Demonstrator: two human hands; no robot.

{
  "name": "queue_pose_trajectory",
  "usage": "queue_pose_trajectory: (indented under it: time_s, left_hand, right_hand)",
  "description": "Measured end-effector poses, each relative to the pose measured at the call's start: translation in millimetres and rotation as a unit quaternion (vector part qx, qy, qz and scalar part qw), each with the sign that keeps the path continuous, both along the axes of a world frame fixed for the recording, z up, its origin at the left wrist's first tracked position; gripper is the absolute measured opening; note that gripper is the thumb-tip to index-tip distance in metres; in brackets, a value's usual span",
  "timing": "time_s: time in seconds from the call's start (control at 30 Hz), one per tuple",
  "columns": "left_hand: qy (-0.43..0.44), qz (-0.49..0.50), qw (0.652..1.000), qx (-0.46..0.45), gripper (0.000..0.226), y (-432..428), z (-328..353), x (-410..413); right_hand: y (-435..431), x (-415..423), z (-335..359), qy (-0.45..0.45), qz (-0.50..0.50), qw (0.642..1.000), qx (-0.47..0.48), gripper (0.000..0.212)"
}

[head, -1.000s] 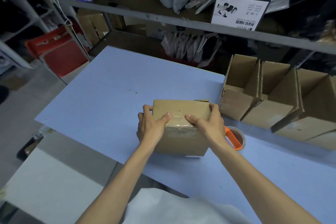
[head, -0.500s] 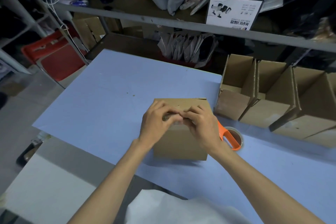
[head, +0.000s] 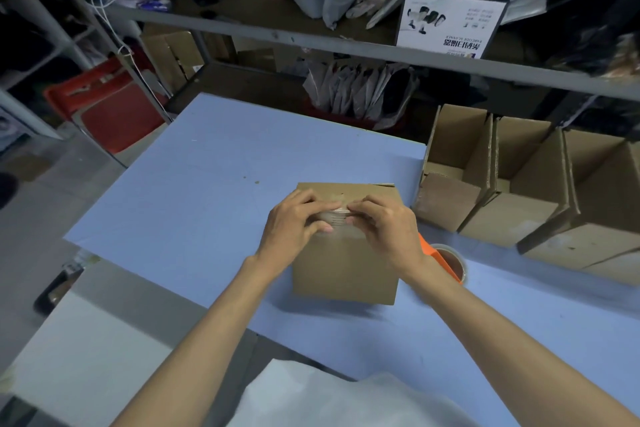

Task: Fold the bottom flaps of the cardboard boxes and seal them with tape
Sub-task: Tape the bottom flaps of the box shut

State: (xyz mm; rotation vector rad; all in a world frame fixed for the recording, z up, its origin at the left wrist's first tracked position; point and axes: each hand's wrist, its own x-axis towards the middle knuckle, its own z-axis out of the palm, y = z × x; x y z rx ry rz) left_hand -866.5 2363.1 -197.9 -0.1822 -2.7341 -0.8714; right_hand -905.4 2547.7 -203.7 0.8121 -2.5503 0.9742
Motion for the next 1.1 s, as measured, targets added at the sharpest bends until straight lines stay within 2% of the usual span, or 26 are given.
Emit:
queue_pose_trajectory:
  time_s: [0.07, 0.23, 0.37, 0.43, 0.63, 0.73, 0.83, 0.9, 0.97, 1.03, 1.1]
  left_hand:
    - [-0.025, -0.011, 1.0, 0.007, 0.046, 0, 1, -1]
    - [-0.071, -0.011, 0.997, 0.039, 0.05, 1, 4, -6]
    - [-0.096, -0.002, 0.993, 0.063, 0.058, -1, 4, -3]
    - [-0.092, 0.004, 0.994, 0.062, 0.058, 2, 3, -2]
    - [-0.054, 0.02, 0.998, 0.015, 0.045, 9, -3, 0]
    - [-0.017, 0.029, 0.999, -0.011, 0.024, 8, -2, -2]
    - [-0.015, 0.071, 0.997, 0.011, 0.014, 8, 2, -8]
    - [-0.021, 0.103, 0.993, 0.062, 0.014, 5, 4, -13]
    - [-0.033, 0.129, 0.982, 0.133, 0.021, -4, 8, -21]
    - [-0.073, 0.111, 0.965, 0.226, 0.03, -15, 14, -32]
    - [-0.117, 0.071, 0.948, 0.286, 0.033, -19, 21, -41]
  right_hand:
    - [8, -3, -4, -0.002, 0.015, 1.0, 0.024, 0.029]
    - [15, -7, -4, -0.018, 0.066, 0.989, 0.132, 0.067]
    - [1, -3, -1, 0.003, -0.006, 0.998, 0.067, 0.047]
    - [-2, -1, -3, 0.011, -0.01, 0.998, 0.067, 0.039]
    - [10, -3, -2, -0.023, 0.066, 0.978, 0.199, 0.063]
    - [15, -4, 4, -0.077, 0.089, 0.986, 0.122, 0.066]
    - [26, 3, 7, -0.047, -0.015, 0.998, -0.034, 0.046]
    - [39, 5, 1, -0.086, -0.109, 0.985, -0.105, 0.034]
    - [54, 2, -11, -0.184, -0.155, 0.969, -0.053, 0.044]
    - [66, 3, -22, -0.31, -0.11, 0.944, 0.01, 0.063]
    - [69, 9, -27, -0.377, -0.06, 0.923, -0.048, 0.057]
